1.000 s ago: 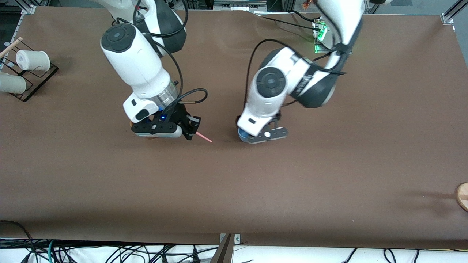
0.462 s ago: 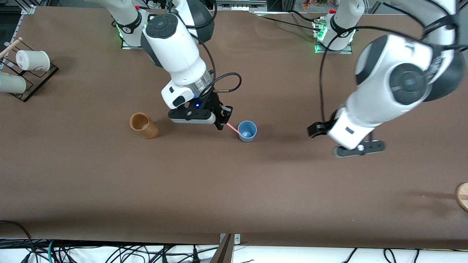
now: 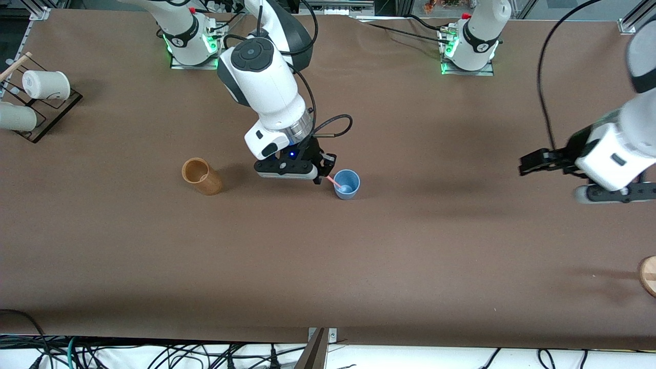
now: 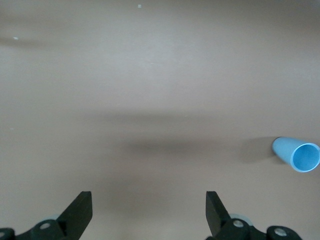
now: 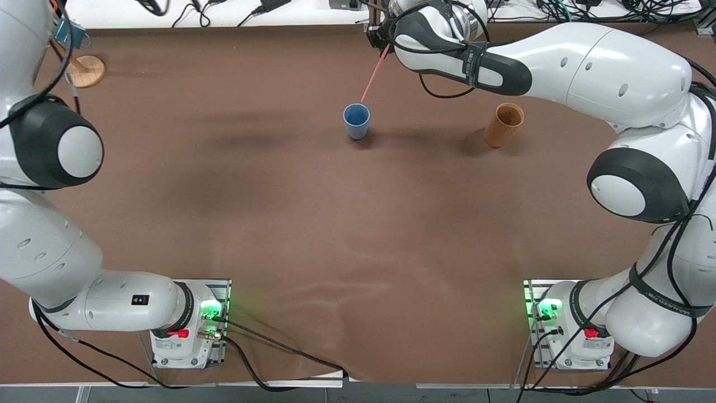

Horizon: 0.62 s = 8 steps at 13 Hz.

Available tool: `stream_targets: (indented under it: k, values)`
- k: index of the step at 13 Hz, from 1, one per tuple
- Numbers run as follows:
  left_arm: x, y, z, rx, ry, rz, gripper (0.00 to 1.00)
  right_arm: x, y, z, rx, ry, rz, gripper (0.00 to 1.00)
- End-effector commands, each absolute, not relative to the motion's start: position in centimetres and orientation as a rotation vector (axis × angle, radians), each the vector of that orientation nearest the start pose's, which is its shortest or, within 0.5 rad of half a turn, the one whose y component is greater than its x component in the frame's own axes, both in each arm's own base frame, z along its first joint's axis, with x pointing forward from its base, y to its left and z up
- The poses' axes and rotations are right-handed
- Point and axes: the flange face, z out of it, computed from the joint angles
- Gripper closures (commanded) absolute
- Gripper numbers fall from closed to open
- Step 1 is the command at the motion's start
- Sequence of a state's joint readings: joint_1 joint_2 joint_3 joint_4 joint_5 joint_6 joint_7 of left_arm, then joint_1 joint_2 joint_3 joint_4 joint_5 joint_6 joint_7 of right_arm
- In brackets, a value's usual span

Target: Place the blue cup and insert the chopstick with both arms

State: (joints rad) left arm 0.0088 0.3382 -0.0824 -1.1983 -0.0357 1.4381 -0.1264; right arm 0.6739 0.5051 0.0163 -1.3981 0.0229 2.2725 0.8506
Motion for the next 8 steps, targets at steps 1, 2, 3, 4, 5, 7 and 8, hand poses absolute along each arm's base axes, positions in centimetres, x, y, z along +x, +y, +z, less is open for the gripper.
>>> stream_targets:
  k: [1, 2, 3, 4, 5, 7, 8]
  values:
    - [62.2, -1.6, 59.9, -3.206, -0.011, 0.174, 0.00, 55.9, 48.6, 45.7, -2.831, 0.251, -0.374, 1.00]
    - [61.2, -0.8, 60.4, -3.203, -0.034, 0.178, 0.00, 55.9, 48.7, 45.4, -2.841, 0.242, -0.380, 1.00]
    - [59.7, -0.5, 60.9, -3.195, -0.041, 0.182, 0.00, 56.0, 48.8, 44.8, -2.848, 0.243, -0.374, 1.00]
    - [58.5, -0.7, 61.4, -3.188, -0.055, 0.180, 0.00, 56.0, 48.8, 44.3, -2.852, 0.246, -0.368, 1.00]
    - [57.5, -1.1, 61.3, -3.184, -0.046, 0.192, 0.00, 56.1, 48.9, 43.5, -2.862, 0.246, -0.359, 1.00]
    - [56.0, -1.7, 61.2, -3.179, -0.014, 0.217, 0.00, 56.2, 49.1, 42.3, -2.875, 0.246, -0.342, 1.00]
    - [55.6, -1.7, 61.2, -3.185, -0.016, 0.220, 0.00, 56.2, 49.1, 41.5, -2.885, 0.245, -0.333, 1.00]
